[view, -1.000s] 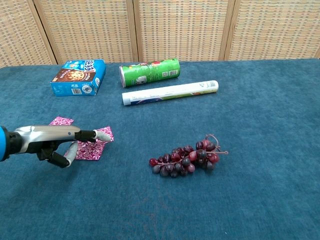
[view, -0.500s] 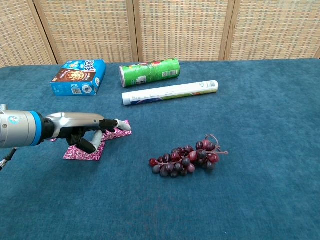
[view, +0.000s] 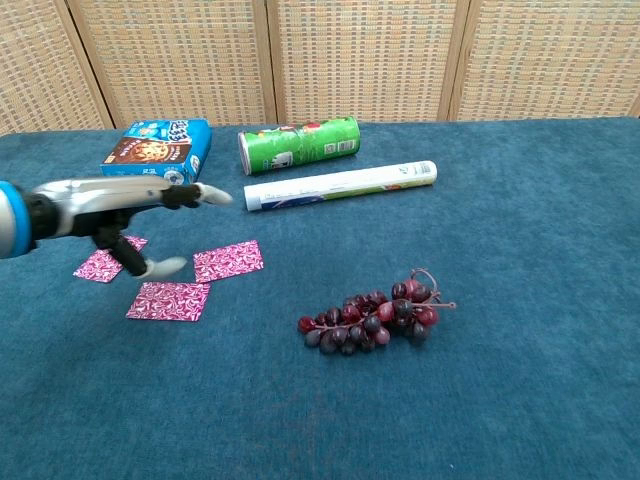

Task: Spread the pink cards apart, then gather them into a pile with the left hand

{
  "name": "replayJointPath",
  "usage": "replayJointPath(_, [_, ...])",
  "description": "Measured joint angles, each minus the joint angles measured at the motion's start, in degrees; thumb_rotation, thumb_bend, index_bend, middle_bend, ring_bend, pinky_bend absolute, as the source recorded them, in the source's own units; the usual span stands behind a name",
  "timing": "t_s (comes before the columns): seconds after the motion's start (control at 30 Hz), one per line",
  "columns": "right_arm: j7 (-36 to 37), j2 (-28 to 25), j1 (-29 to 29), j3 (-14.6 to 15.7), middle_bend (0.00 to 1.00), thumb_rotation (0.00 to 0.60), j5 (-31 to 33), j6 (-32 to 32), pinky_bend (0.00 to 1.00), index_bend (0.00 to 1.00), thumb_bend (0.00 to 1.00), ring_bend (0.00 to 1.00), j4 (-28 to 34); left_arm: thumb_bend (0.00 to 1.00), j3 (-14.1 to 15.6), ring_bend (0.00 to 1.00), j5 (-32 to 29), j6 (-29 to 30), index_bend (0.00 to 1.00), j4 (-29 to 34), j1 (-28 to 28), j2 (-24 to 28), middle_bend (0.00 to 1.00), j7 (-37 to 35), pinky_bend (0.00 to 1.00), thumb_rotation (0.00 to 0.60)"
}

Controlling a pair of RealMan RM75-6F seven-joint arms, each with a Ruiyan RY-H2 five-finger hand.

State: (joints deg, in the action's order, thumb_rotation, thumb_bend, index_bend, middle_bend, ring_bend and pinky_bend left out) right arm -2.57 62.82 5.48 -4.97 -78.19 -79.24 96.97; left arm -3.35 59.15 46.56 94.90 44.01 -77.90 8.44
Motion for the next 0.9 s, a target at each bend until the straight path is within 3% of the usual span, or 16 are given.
replayJointPath(0.3, [-0.16, 0.01, 0.02, -0.01, 0.00, 0.600, 0.08, -0.02, 0.00, 0.07, 0.13, 0.00, 0.16, 0.24, 3.10, 0.00, -2.27, 1.99, 0.18, -1.39, -3.57, 0.05, 0.00, 1.85, 0.00, 0.600])
replayJointPath(0.9, [0.39, -0.18, 0.08, 0.02, 0.00, 0.600, 0.20, 0.27, 0.00, 0.07, 0.13, 0.00, 0.22, 0.28, 1.92, 0.00, -5.00, 2.07, 0.23, -6.12, -4.03, -4.49, 0.00, 4.31, 0.00, 0.600])
